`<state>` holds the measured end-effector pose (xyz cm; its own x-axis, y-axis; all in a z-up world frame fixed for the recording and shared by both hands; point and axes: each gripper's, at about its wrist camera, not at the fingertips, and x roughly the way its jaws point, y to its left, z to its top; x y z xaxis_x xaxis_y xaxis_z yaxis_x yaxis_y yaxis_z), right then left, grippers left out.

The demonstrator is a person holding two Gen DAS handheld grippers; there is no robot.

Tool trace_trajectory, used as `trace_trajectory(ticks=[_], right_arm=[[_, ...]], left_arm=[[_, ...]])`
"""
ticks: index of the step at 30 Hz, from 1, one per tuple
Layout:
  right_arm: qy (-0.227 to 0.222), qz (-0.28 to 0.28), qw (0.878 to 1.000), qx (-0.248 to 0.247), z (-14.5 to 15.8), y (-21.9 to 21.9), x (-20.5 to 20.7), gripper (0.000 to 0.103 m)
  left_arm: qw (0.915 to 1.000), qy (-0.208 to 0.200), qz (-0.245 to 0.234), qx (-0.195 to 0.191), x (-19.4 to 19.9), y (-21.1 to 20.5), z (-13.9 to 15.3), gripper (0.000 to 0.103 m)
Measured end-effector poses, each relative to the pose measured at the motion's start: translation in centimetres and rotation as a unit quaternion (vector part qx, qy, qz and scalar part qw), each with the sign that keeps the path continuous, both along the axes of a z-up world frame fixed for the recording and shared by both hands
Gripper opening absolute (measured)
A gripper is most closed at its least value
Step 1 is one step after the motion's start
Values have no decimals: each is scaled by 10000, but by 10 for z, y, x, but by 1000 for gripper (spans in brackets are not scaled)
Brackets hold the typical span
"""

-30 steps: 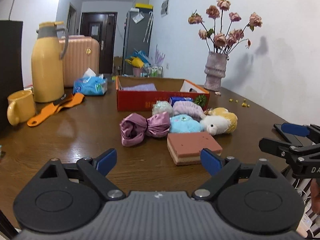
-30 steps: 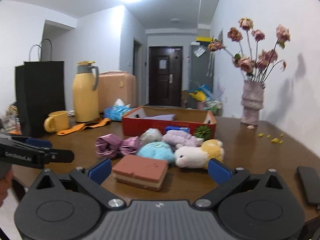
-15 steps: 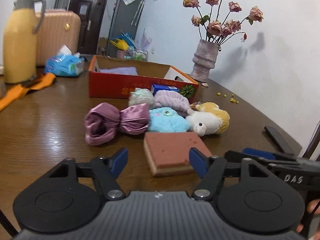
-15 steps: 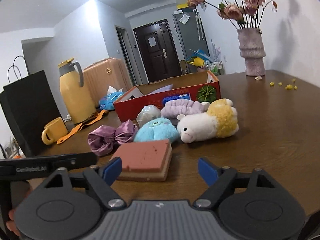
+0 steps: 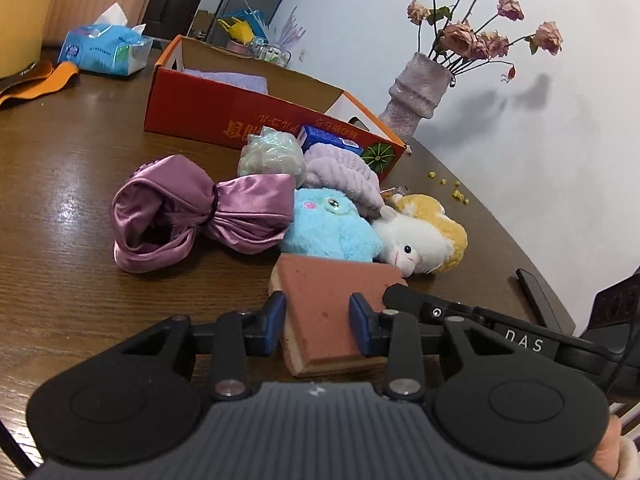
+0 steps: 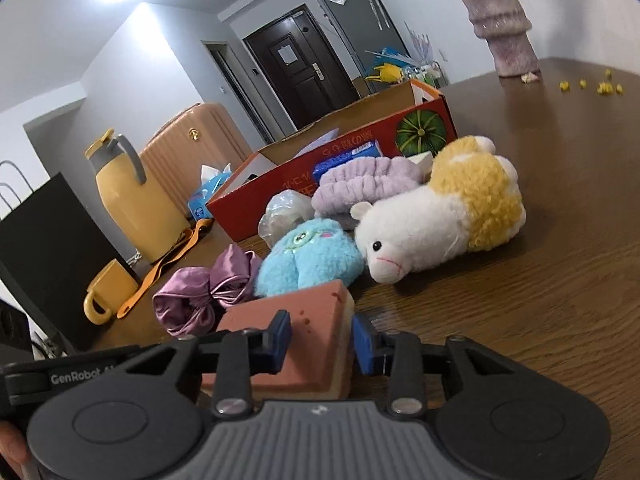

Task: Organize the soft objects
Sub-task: 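Close both grippers on the pink sponge block, then lift the pink sponge block into the red box and open both grippers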

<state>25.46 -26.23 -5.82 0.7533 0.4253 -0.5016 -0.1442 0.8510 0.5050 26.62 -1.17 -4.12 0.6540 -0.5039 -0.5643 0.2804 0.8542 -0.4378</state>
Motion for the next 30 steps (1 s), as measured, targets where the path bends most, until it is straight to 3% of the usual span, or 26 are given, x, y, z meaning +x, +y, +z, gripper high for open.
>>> trace_trajectory(ticks=[4,10,17,22,26,30], right_arm=[[5,37,10000,-10,3,0,-5,28],[-477,48,9987,-180,28,-2,-34,28],[-824,71,9963,-217,61,-7,-17,28],[-1230,45,9920,-289,104,-18,53,28],[-1239,-19,9909,-523,135,-31,148,28],[-824,-222,9914,-997,132,-36,255,27]], left_arm=[[10000,-28,-5,12,-8,-4,4,32],[9989,-441,-107,-63,-33,-7,27,32],[9970,-724,-148,-229,-12,-7,59,32],[9912,-1273,-352,-12,63,-22,107,32],[9938,-1009,-465,101,171,-42,130,32],[9950,-739,-657,169,276,-61,114,34]])
